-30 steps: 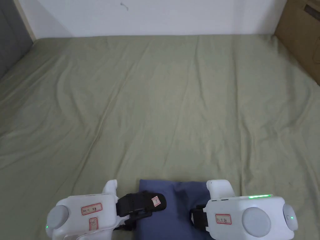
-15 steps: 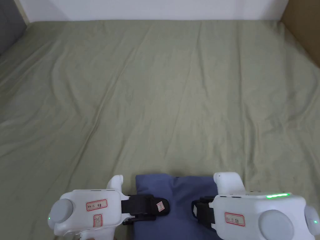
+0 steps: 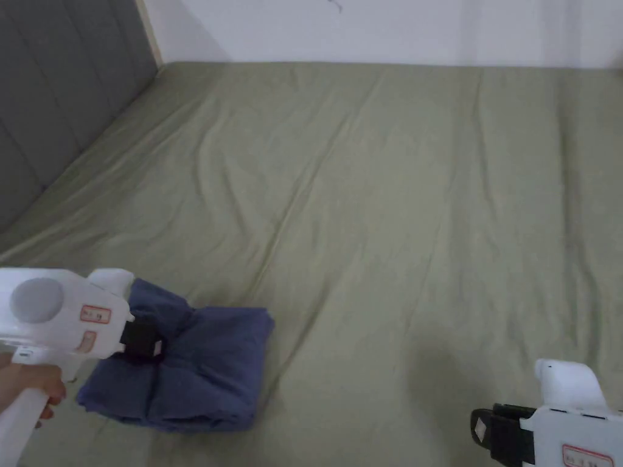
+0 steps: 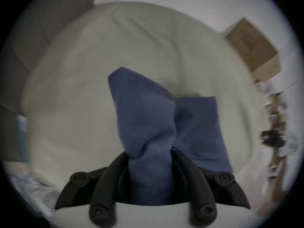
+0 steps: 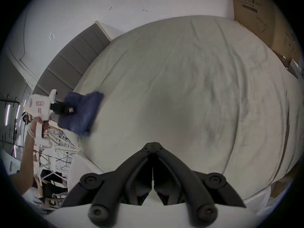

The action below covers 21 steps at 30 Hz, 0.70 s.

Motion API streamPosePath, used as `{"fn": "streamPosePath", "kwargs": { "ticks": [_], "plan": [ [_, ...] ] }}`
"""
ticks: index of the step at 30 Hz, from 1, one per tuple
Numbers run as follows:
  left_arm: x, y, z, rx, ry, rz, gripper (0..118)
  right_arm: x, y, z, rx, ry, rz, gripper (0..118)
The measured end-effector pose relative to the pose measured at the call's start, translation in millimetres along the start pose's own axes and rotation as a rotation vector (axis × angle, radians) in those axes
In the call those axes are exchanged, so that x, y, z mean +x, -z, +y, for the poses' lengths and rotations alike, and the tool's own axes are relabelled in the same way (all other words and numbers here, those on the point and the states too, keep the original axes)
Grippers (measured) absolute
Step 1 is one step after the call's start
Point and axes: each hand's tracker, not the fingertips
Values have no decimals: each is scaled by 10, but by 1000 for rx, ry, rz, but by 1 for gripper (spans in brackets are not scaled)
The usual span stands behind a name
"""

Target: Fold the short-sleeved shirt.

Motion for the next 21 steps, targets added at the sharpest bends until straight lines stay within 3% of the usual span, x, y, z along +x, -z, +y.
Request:
{"fn": "streamPosePath", "kwargs": {
  "ticks": [4,8,9,13,18,21],
  "plan": [
    [-431,44,211,-68,89,305,21,-90,79,27,-36,-7,-8,0],
    [-770,302,338,-173,171,467,25,-127,220,39,-64,-18,-4,0],
    [-794,329,345,-169,180,532,34,-152,232,52,-68,-26,-3,0],
    [-940,421,292,-91,92,553,99,-142,311,73,-75,-17,-4,0],
    [-877,235,187,-52,-44,539,101,-116,279,83,-71,-22,-7,0],
    [-843,134,130,-8,-68,490,91,-91,224,83,-60,-14,-8,0]
  ]
}}
